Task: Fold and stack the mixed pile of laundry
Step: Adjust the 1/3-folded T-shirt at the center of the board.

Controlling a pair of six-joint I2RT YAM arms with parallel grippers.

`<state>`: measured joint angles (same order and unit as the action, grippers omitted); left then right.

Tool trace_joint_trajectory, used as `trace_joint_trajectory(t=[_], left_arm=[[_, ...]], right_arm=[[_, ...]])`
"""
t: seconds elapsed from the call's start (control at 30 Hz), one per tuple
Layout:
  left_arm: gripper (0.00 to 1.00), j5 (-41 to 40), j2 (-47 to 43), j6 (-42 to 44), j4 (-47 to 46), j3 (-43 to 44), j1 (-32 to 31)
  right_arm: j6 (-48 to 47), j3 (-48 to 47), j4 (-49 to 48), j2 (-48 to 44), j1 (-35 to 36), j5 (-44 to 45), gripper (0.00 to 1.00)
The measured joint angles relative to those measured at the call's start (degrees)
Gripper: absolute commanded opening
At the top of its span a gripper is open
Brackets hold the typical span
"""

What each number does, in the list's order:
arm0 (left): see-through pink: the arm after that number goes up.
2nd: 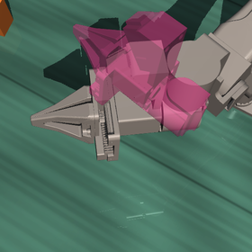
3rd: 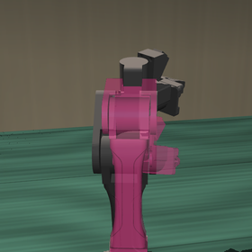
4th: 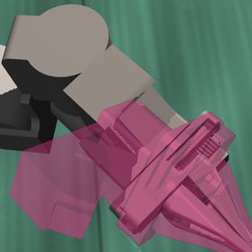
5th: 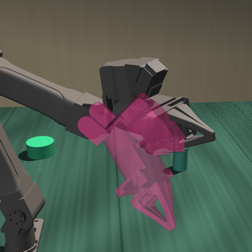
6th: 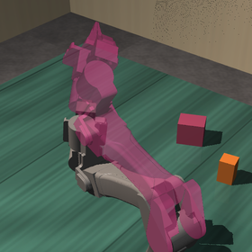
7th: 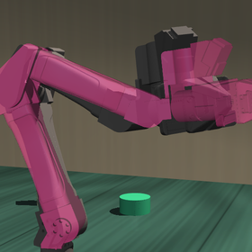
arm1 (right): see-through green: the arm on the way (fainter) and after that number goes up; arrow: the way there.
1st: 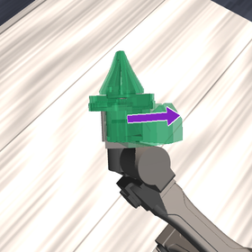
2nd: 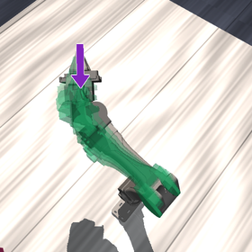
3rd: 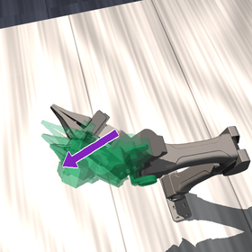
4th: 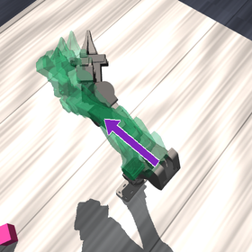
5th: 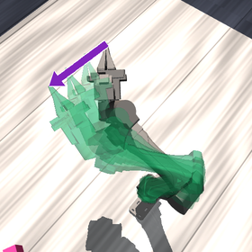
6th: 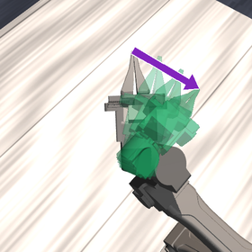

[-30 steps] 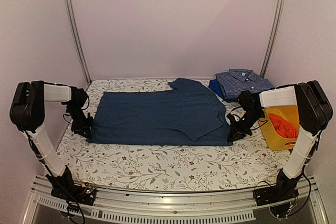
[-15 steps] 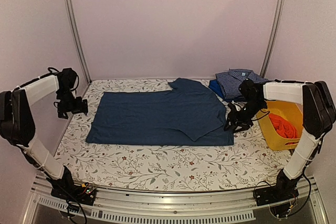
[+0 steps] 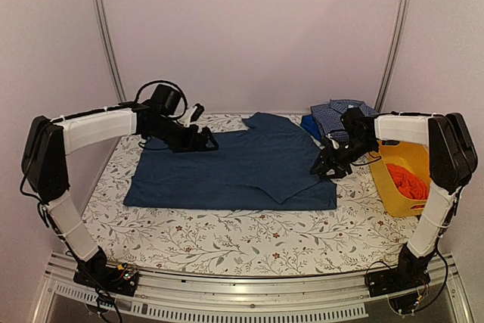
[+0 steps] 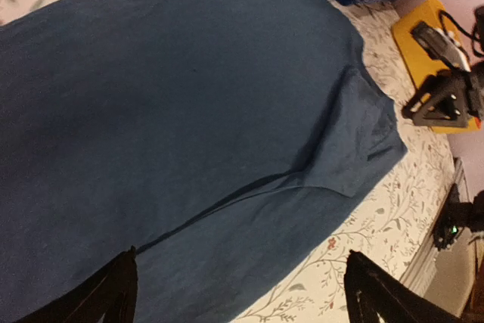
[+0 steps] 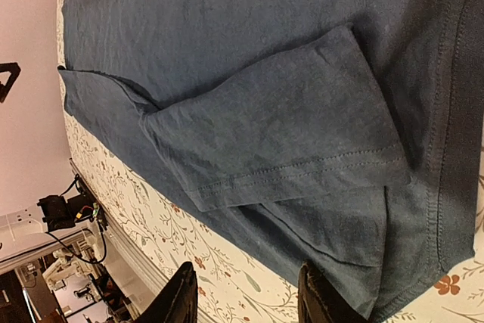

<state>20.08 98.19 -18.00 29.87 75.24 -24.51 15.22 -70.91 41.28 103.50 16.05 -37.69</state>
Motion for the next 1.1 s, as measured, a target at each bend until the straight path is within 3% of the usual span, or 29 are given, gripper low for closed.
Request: trace_joint_trajectory(t=[0.17, 0.43, 0.6, 0.9, 1.1], left_arm=[[0.87, 3.23, 8.37, 3.17, -7.69, 5.79, -13.68], [0.86, -4.15, 25.49, 13.31, -8.28, 21.75, -28.63], [0.85, -8.5, 31.06, 15.5, -7.45, 28.04, -30.77], [0.83, -23.56, 39.04, 18.08, -4.48, 34.51, -31.8], [0.86, -24.92, 41.31, 19.37, -4.17, 35.43, -31.85]], right_arm=[[2.03, 0.15, -2.73, 3.74, 0.0, -1.7, 0.43], [4.17, 5.51, -5.62, 3.06, 0.0, -3.41, 0.34], [6.25, 12.35, -7.72, -1.29, 0.0, -4.02, 0.3], [9.4, 19.04, -13.35, -2.84, 0.57, -4.28, 0.28], [9.44, 21.46, -15.28, -2.27, 0.61, -3.34, 0.27]])
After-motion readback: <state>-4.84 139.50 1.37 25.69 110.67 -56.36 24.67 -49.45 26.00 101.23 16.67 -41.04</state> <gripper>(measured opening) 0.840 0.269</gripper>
